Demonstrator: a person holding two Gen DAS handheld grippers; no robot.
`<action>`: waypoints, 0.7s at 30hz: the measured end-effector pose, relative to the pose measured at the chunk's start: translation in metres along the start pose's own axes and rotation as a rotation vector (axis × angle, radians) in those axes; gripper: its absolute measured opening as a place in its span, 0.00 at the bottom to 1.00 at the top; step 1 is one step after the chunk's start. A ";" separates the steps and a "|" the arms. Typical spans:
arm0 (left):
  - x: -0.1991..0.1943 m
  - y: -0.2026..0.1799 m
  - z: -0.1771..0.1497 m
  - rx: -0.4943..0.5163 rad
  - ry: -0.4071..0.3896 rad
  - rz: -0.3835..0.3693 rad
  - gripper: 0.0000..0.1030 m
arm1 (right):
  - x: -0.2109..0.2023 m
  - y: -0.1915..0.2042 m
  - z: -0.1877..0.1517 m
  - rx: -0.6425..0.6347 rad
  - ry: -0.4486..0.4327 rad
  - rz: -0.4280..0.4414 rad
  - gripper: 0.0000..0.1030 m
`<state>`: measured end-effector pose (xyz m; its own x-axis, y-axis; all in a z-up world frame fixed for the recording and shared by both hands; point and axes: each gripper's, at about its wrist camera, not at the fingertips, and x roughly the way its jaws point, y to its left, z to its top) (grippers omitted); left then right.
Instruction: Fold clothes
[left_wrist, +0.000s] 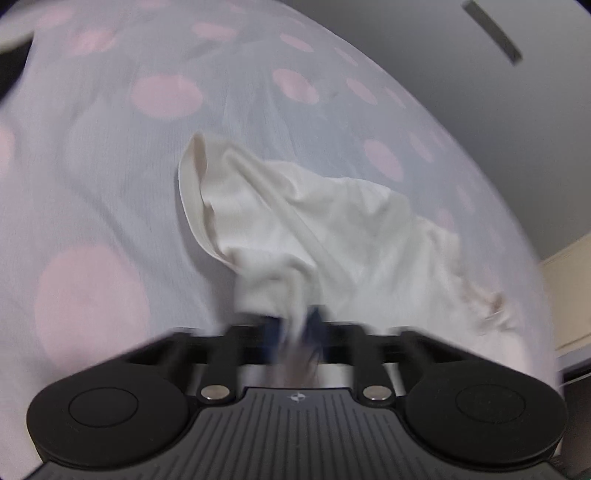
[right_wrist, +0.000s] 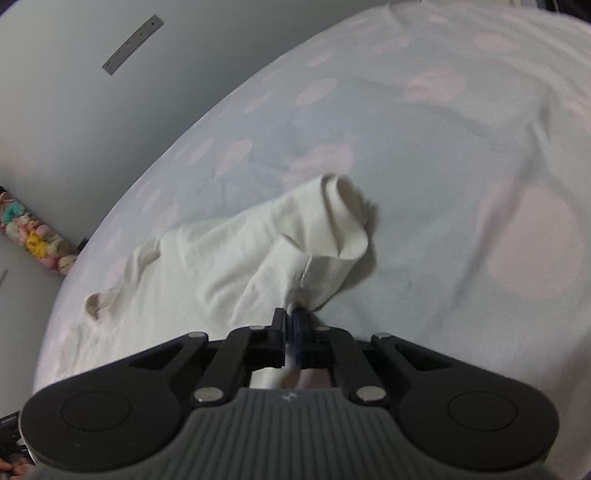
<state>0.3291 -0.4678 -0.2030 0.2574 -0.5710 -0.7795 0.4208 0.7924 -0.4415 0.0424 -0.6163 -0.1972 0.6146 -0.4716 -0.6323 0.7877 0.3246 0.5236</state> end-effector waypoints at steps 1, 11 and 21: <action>0.000 -0.003 0.003 0.026 -0.016 0.018 0.03 | -0.001 0.001 0.002 -0.019 -0.021 -0.017 0.04; -0.009 0.000 0.029 0.037 -0.069 0.190 0.33 | 0.004 0.001 0.008 -0.091 -0.012 -0.056 0.09; -0.024 0.038 0.049 -0.065 -0.111 0.161 0.53 | -0.025 0.024 0.004 -0.171 -0.220 -0.193 0.28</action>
<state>0.3814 -0.4340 -0.1795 0.4123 -0.4528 -0.7905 0.3104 0.8856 -0.3454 0.0457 -0.5995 -0.1666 0.4443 -0.6972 -0.5625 0.8958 0.3360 0.2911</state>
